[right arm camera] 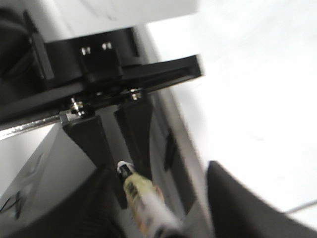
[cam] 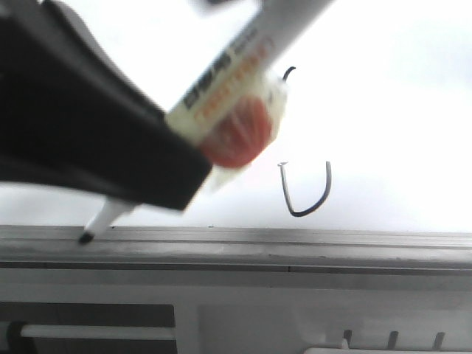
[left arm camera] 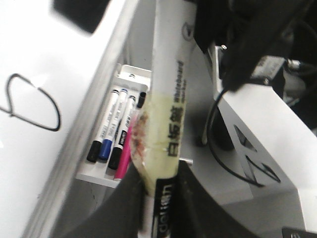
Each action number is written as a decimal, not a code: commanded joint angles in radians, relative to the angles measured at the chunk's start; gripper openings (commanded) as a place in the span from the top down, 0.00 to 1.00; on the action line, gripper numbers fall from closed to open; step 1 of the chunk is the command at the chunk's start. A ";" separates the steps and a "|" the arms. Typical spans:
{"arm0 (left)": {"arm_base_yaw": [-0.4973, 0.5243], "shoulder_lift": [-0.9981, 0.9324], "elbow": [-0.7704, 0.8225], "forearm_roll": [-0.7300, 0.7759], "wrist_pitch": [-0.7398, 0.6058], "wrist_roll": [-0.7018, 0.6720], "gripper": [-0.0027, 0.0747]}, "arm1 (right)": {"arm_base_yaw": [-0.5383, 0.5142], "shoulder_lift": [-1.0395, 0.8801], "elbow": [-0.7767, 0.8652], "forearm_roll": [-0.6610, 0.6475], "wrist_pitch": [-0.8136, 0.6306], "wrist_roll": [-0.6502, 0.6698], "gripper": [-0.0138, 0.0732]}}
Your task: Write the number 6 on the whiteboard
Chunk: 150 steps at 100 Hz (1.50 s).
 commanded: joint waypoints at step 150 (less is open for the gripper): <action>-0.122 0.311 -0.099 -0.615 -0.862 -0.051 0.99 | -0.127 -0.274 0.062 -0.008 -0.024 -0.003 0.90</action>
